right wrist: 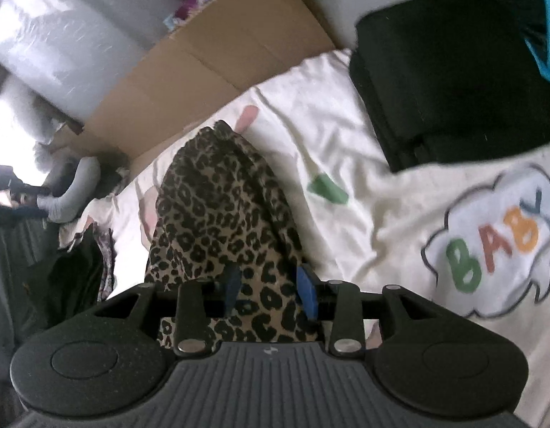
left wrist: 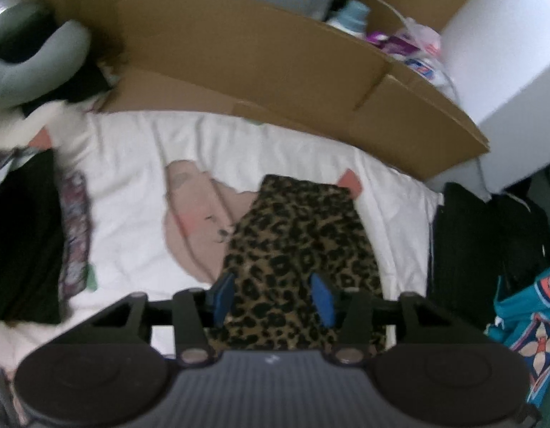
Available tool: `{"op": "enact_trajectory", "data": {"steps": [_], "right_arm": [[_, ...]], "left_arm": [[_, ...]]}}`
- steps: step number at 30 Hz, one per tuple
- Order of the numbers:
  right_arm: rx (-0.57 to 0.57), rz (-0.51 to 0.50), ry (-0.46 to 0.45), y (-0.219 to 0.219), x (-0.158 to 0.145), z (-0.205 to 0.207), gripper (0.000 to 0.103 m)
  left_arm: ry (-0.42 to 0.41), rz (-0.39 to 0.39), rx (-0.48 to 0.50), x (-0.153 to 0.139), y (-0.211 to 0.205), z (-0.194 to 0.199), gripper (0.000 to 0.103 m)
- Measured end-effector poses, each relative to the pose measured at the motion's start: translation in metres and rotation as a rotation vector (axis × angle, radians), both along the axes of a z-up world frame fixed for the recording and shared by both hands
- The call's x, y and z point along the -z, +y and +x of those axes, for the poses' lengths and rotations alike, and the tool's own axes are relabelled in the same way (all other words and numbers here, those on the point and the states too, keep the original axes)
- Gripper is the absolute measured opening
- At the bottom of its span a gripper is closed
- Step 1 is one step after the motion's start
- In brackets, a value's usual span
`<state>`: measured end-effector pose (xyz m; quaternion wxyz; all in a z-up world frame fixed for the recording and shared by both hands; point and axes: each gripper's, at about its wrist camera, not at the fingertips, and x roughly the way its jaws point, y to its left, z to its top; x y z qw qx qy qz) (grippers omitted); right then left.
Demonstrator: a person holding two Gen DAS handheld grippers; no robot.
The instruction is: Fold clothes
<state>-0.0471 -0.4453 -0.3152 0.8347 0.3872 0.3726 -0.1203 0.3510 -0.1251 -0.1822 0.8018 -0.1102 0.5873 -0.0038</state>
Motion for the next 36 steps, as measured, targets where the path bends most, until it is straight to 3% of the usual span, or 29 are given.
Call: {"op": "enact_trajectory", "data": {"steps": [9,24,29,32,34,36], "right_arm": [[-0.018,-0.032,-0.026,0.002,-0.011,0.022,0.041],[-0.06,-0.05,-0.018,0.003,0.023,0.059,0.041],[-0.068,-0.052,0.013,-0.011,0.028,0.074,0.041],[-0.105,-0.1,0.037,-0.017,0.029,0.083,0.04],[-0.122,-0.132,0.044,-0.02,0.031,0.088,0.041],[-0.14,-0.166,0.032,-0.021,0.033,0.092,0.04]], "left_arm": [[-0.014,-0.063,0.04,0.029,-0.034,0.019,0.052],[-0.04,-0.18,0.104,0.098,-0.074,0.062,0.048],[0.0,-0.227,0.068,0.121,-0.079,0.067,0.047],[0.062,-0.182,0.042,0.136,-0.084,0.069,0.045],[0.077,-0.236,0.044,0.145,-0.086,0.069,0.044],[0.063,-0.232,0.058,0.148,-0.09,0.07,0.044]]}}
